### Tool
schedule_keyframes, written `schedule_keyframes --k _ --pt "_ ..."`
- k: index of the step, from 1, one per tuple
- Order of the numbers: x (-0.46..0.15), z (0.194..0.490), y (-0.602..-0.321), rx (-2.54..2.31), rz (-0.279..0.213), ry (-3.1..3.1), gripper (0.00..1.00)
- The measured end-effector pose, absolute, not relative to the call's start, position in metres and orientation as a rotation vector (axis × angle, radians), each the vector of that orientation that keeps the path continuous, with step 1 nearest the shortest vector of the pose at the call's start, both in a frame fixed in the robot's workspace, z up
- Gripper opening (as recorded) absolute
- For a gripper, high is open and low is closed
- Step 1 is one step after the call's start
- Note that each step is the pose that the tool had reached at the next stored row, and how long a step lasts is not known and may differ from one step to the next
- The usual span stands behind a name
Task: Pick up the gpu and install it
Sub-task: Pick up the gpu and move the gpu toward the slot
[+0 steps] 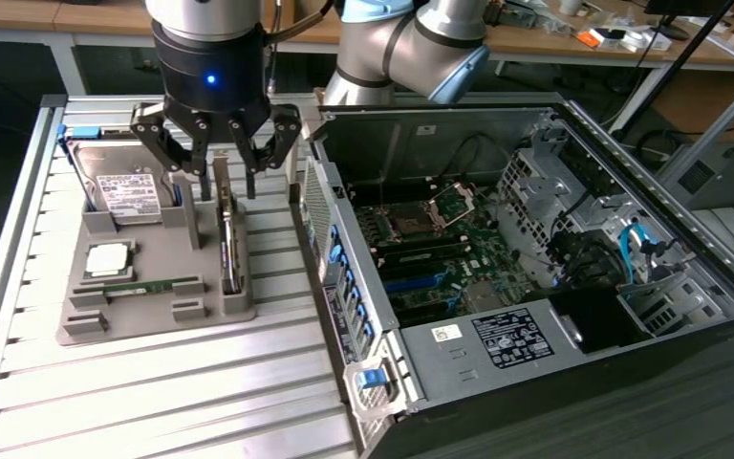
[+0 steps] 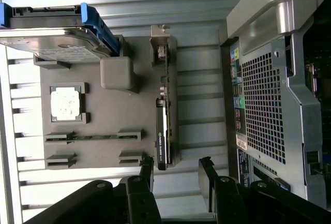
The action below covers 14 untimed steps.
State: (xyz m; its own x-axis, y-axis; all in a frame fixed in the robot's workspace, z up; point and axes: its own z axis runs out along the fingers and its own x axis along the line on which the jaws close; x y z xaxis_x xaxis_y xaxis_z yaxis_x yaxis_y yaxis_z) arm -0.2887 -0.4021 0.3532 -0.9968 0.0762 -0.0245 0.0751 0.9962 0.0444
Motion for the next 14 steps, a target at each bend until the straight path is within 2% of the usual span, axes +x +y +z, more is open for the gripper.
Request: schedule_keyframes --k 14 --pt "-0.2899 0.3476 -0.4028 0.118 0.068 3.113 0.48"
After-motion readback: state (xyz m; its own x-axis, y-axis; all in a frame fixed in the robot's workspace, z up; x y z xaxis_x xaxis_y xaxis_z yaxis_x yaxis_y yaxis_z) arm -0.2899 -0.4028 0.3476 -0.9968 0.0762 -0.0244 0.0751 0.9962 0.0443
